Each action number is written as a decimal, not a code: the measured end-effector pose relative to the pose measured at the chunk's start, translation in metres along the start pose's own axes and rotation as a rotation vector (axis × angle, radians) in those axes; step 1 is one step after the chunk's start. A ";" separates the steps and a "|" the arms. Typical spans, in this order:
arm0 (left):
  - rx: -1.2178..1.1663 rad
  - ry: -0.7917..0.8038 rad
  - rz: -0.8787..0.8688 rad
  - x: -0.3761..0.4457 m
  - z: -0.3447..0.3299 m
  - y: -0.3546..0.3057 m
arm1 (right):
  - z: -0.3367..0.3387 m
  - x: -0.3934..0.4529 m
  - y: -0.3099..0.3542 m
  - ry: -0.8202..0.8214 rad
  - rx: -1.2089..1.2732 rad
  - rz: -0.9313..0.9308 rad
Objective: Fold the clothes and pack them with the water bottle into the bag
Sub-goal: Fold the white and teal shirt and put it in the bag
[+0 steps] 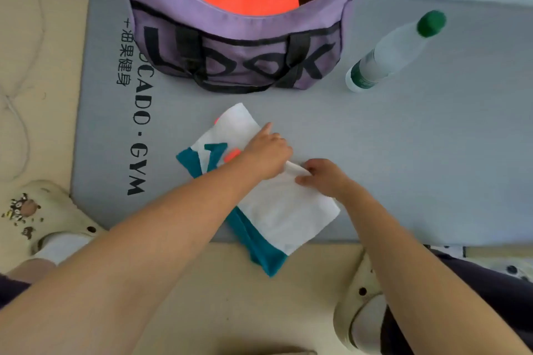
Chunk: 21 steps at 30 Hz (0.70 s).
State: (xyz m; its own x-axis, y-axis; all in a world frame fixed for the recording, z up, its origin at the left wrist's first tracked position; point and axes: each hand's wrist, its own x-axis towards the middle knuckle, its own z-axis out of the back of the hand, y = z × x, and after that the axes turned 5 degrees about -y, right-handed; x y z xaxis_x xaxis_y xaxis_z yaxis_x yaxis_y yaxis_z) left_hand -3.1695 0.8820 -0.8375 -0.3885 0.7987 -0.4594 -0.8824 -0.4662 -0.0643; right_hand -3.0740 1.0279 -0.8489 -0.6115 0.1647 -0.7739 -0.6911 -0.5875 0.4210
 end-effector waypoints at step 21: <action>-1.457 -0.229 1.052 -0.101 -0.073 0.079 | -0.036 0.019 0.055 -0.300 -0.448 0.195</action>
State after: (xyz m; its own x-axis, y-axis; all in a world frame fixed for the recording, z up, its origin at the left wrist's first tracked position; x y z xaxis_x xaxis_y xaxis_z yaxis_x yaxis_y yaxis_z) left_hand -3.1799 0.7366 -0.8609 -0.7062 -0.0455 -0.7066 0.5947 -0.5798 -0.5570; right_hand -3.1100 0.9701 -0.8577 -0.8389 0.1987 -0.5067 -0.3636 -0.8973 0.2501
